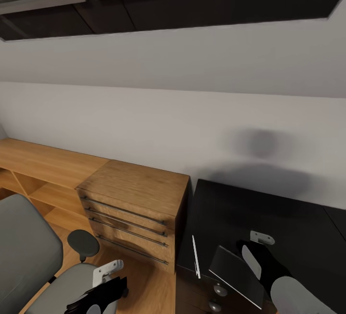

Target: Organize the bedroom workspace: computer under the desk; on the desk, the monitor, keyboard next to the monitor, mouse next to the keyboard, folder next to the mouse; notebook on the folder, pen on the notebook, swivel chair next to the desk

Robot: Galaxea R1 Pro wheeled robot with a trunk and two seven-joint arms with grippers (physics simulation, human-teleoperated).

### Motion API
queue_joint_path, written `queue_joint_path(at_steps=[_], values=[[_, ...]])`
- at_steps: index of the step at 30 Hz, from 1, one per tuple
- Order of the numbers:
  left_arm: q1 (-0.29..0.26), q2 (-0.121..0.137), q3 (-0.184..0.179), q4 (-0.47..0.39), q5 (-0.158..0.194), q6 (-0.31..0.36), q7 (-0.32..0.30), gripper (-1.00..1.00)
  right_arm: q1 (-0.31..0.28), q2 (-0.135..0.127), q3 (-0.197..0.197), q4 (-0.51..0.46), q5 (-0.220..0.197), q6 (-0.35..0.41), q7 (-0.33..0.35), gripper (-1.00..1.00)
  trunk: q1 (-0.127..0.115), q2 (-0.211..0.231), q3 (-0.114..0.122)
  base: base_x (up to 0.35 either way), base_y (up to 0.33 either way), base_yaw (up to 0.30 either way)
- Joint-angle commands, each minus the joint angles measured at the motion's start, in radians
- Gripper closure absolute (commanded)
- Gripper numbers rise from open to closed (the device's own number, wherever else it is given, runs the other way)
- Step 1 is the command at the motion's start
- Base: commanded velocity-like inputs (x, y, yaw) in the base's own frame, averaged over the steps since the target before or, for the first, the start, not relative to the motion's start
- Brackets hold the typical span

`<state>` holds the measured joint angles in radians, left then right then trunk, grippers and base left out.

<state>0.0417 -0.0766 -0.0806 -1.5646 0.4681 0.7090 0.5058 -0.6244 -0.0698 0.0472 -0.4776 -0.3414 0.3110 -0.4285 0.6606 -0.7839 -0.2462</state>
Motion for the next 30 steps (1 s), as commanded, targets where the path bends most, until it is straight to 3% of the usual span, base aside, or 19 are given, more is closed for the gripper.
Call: queue_joint_path(at_steps=[1,15,30], values=[[0.000,0.000,-0.001,-0.002,0.010,0.001,0.010,-1.00,-0.004,-0.001,0.005,0.005,-0.006,0.006,-0.006,-1.00,0.000,-0.001,-0.001,0.000,0.000,0.000],[0.000,0.000,-0.001,-0.002,0.012,0.002,0.010,-1.00,-0.017,-0.002,0.002,0.027,-0.010,0.005,0.015,-1.00,0.000,-0.001,-0.001,0.000,0.000,0.000],[0.000,0.000,-0.001,-0.002,0.012,0.003,0.010,-1.00,-0.017,0.002,0.005,0.028,-0.007,0.006,0.018,-1.00,0.058,-0.106,-0.048,0.000,0.000,0.000]])
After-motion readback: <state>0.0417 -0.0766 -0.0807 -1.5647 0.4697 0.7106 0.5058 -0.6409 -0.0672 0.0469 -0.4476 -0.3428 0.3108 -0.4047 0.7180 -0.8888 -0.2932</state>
